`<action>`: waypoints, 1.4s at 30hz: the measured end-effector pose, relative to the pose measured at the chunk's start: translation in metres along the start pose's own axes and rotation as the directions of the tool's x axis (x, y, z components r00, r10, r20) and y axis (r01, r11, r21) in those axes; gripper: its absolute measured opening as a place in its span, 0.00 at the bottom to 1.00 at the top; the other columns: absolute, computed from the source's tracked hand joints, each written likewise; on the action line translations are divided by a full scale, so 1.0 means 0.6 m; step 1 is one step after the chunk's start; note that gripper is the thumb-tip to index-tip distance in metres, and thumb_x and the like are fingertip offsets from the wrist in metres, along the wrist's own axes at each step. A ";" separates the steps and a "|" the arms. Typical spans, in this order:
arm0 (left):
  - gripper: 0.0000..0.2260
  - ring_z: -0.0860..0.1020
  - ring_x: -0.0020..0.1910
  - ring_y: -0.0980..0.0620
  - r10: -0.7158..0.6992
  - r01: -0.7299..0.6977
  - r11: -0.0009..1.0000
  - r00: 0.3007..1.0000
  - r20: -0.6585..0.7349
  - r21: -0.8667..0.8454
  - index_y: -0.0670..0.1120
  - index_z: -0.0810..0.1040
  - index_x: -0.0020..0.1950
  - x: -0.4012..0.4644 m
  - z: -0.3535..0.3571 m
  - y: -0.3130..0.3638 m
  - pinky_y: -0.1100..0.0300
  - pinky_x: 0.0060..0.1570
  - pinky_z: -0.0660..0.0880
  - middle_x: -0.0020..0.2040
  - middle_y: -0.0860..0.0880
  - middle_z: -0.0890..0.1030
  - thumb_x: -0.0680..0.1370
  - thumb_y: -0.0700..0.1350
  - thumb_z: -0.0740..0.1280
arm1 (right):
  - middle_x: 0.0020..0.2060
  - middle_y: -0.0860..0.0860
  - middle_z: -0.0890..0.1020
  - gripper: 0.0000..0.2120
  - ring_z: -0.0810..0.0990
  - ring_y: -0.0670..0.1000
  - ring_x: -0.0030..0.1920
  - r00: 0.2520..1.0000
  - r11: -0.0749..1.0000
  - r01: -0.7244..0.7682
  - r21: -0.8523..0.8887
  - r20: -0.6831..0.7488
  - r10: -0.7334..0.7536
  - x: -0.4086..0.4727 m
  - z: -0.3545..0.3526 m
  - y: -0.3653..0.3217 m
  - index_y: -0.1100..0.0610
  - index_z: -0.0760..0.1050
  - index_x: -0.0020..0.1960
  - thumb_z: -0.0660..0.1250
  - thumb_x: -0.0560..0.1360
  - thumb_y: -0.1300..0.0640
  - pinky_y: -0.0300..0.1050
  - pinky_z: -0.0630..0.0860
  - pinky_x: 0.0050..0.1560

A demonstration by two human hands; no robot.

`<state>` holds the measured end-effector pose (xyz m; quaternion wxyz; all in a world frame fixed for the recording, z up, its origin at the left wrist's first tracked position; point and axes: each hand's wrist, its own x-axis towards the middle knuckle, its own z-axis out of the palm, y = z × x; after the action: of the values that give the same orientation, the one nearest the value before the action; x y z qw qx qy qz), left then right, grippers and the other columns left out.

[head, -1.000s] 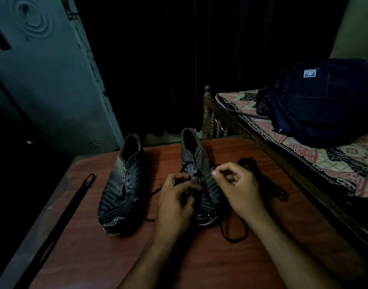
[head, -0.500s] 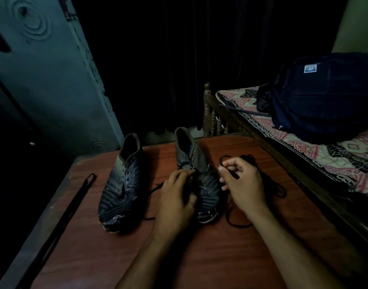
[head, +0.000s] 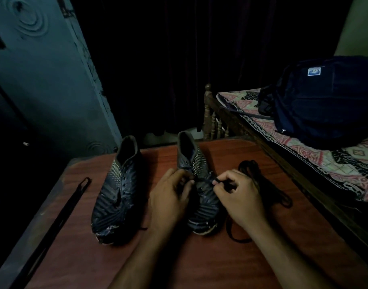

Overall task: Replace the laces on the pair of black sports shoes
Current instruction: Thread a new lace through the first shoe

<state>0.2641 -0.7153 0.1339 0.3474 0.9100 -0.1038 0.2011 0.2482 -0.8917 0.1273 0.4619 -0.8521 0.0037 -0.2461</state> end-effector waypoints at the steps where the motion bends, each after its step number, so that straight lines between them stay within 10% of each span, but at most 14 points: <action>1: 0.02 0.77 0.47 0.60 -0.022 0.022 0.999 1.000 -0.011 -0.042 0.55 0.79 0.52 0.000 0.000 -0.001 0.59 0.44 0.72 0.48 0.59 0.77 0.80 0.51 0.69 | 0.37 0.43 0.80 0.05 0.80 0.43 0.39 1.000 1.000 0.013 0.001 0.004 -0.013 -0.001 0.001 -0.001 0.50 0.78 0.36 0.71 0.70 0.56 0.47 0.78 0.40; 13: 0.05 0.78 0.51 0.58 -0.064 0.070 0.929 0.998 0.030 -0.363 0.54 0.75 0.49 0.012 0.005 -0.024 0.53 0.53 0.76 0.50 0.56 0.78 0.83 0.44 0.66 | 0.40 0.42 0.79 0.04 0.79 0.41 0.40 0.975 0.970 0.182 -0.164 0.160 -0.156 0.057 0.015 -0.022 0.49 0.79 0.43 0.73 0.74 0.51 0.45 0.79 0.41; 19: 0.02 0.77 0.54 0.52 -0.052 0.037 0.930 0.998 -0.032 -0.365 0.53 0.73 0.53 0.007 0.022 -0.026 0.44 0.54 0.75 0.51 0.55 0.77 0.84 0.50 0.62 | 0.50 0.44 0.74 0.17 0.73 0.49 0.52 0.879 0.772 0.476 -0.421 0.223 -0.421 0.065 0.044 -0.038 0.47 0.79 0.59 0.75 0.71 0.51 0.46 0.70 0.50; 27: 0.04 0.74 0.52 0.55 -0.055 0.035 0.946 0.997 -0.055 -0.323 0.56 0.71 0.51 0.005 0.032 -0.018 0.57 0.50 0.70 0.48 0.56 0.74 0.83 0.46 0.64 | 0.45 0.45 0.77 0.05 0.75 0.48 0.47 0.867 0.843 0.494 -0.214 0.191 -0.460 0.064 0.058 -0.020 0.53 0.82 0.52 0.70 0.76 0.56 0.48 0.76 0.47; 42: 0.09 0.73 0.50 0.51 0.000 -0.005 0.996 0.998 -0.056 -0.089 0.58 0.69 0.61 -0.001 0.024 -0.011 0.50 0.47 0.73 0.53 0.57 0.71 0.81 0.52 0.63 | 0.47 0.49 0.77 0.07 0.78 0.46 0.42 0.794 0.768 0.606 -0.209 0.207 -0.571 0.026 0.058 -0.047 0.58 0.78 0.54 0.71 0.77 0.62 0.33 0.73 0.42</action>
<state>0.2700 -0.7202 0.1201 0.3903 0.8874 -0.1038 0.2222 0.2708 -0.8519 0.1401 0.2426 -0.8780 -0.2615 -0.3192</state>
